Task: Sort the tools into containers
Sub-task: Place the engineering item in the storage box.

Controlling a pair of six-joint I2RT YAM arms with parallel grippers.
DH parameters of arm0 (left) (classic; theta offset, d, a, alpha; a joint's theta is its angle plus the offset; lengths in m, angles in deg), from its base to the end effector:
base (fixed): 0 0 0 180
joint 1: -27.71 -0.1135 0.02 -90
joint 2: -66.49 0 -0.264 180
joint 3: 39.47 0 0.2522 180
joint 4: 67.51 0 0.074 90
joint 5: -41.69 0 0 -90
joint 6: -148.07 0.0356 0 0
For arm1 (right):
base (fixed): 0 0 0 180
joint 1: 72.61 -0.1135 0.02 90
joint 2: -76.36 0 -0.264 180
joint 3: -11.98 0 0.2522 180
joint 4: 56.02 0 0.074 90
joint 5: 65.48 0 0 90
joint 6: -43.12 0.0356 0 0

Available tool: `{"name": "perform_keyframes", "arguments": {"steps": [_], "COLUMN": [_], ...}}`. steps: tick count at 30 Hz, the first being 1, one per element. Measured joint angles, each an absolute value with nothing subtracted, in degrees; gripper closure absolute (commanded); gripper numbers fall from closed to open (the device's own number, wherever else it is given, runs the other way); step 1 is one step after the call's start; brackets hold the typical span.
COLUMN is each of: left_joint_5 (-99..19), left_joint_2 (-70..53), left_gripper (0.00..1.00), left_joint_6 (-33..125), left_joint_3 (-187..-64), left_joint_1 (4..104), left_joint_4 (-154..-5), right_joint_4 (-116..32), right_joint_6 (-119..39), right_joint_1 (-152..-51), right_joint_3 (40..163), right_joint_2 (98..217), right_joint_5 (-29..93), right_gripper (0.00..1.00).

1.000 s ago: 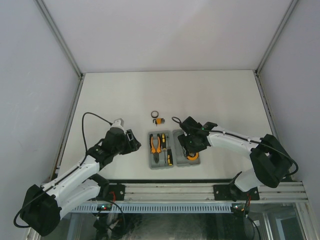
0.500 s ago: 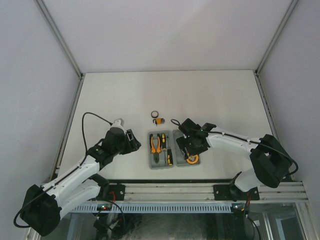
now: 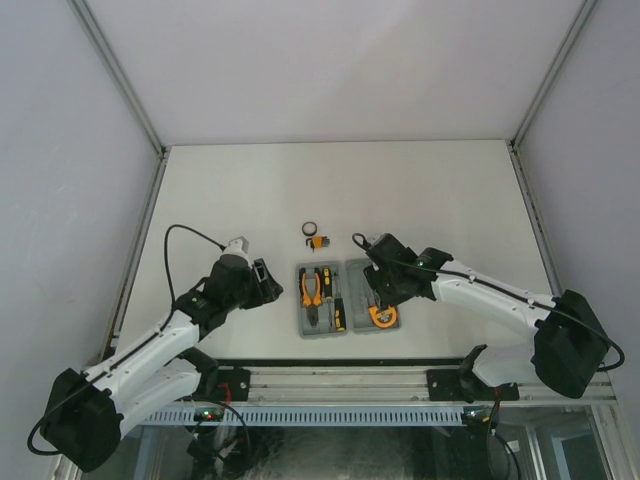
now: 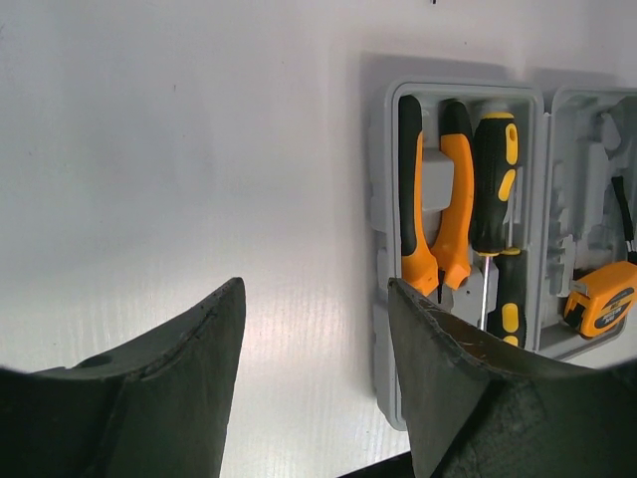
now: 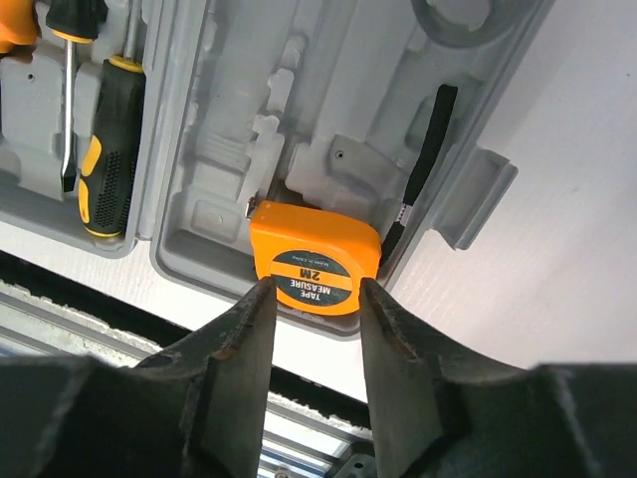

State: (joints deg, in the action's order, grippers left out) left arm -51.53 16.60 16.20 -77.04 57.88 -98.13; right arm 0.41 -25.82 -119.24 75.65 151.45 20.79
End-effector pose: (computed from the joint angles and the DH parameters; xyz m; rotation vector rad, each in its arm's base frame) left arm 0.1536 -0.0870 0.1870 -0.2725 2.3724 -0.5572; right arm 0.1669 0.1733 0.2172 -0.5970 2.7109 0.2275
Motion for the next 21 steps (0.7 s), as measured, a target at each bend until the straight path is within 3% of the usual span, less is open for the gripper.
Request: {"name": "perform_keyframes", "arguments": {"steps": [21], "left_joint_5": [-46.76], "left_joint_2": [12.55], "left_gripper": [0.34], "left_joint_6": [17.36], "left_joint_3": [-77.04], "left_joint_1": [57.88], "left_joint_4": [-94.72], "right_joint_4": [-4.4], "right_joint_6": [-24.95], "right_joint_1": [-115.33], "right_joint_3": [71.52], "right_joint_2": [153.97], "right_joint_5": [22.0], "right_gripper": [0.71]}}
